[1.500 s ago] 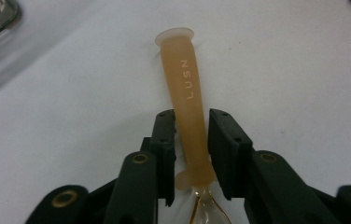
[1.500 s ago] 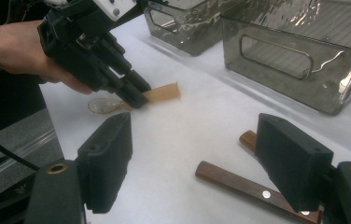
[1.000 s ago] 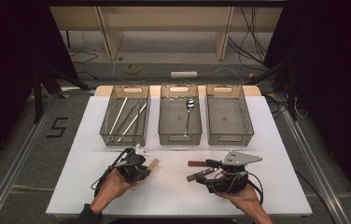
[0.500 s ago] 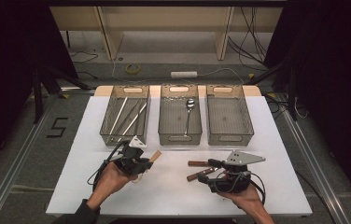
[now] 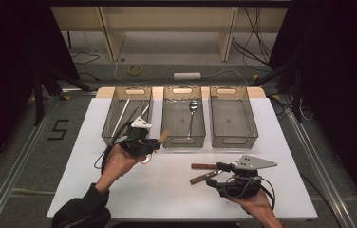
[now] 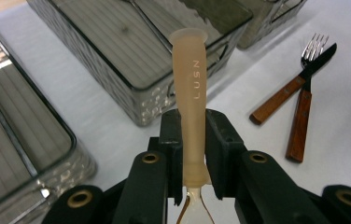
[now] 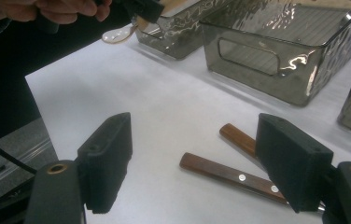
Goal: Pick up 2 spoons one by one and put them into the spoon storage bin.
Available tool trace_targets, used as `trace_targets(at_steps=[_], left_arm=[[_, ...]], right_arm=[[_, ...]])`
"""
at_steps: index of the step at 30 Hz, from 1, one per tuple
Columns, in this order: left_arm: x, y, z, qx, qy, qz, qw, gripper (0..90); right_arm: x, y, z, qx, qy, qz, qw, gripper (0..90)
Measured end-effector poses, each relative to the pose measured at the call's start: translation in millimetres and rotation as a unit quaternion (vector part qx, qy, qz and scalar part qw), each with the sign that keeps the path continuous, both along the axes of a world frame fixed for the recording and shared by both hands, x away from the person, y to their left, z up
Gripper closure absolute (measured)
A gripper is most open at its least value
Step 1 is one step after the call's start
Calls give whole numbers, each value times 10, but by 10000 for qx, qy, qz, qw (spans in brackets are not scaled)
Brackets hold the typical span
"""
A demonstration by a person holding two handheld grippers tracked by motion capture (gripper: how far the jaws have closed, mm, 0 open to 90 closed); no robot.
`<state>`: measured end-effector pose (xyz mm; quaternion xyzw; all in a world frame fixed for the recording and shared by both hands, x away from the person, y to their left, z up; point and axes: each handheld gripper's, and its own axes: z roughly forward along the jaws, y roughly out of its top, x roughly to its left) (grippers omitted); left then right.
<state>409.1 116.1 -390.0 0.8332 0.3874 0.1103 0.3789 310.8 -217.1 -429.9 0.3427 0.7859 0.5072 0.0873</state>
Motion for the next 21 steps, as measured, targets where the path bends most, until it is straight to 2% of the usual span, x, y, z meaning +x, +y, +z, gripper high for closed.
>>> trace_targets(at_steps=[10, 15, 19, 21], left_arm=[[226, -53, 130, -221, -194, 205, 9994, 771], [343, -94, 188, -260, -264, 246, 9990, 771], [429, -155, 234, -391, -302, 266, 9984, 771], [473, -183, 254, -561, -277, 274, 9977, 771]], right_arm=[[-46, -64, 6, 51, -8, -31, 10000, 288], [-59, -61, -1, 39, -21, -12, 10000, 288], [-71, -68, 4, 53, -12, -5, 10000, 287], [-74, -74, 4, 56, -19, -17, 10000, 288]])
